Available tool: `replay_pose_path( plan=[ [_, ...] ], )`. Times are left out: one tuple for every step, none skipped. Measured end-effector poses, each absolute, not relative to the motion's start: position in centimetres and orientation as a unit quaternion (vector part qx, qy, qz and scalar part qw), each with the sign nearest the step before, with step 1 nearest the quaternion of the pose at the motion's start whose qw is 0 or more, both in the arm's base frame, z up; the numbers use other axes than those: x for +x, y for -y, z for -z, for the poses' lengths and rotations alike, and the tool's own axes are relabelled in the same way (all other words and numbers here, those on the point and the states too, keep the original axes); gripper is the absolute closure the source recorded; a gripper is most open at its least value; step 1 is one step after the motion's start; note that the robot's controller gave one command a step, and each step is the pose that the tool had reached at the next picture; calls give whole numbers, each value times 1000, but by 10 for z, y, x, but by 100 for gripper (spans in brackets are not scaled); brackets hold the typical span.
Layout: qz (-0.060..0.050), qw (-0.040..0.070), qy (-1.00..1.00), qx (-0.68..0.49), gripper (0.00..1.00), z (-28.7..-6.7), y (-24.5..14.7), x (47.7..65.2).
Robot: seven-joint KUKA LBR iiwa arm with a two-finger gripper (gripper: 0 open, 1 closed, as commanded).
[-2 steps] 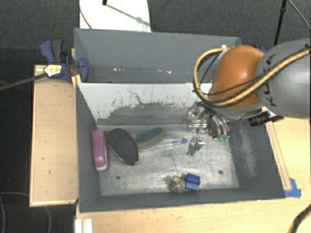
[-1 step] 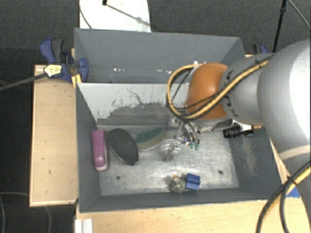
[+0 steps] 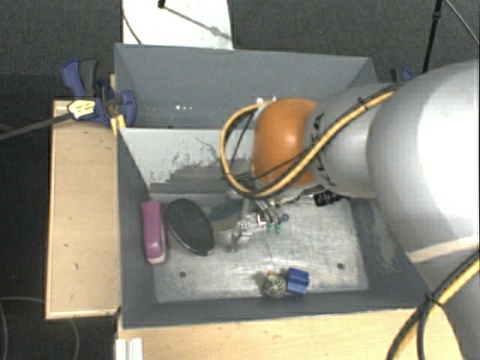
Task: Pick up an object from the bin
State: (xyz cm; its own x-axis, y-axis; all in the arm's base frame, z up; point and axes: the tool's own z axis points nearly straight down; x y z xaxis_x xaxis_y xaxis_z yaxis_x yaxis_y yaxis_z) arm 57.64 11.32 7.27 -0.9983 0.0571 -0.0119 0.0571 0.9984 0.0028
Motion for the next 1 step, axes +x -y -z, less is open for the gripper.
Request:
replay_pose_path(
  plan=[
    [-1,7,-1000,27,100,-75,-113,577]
  ],
)
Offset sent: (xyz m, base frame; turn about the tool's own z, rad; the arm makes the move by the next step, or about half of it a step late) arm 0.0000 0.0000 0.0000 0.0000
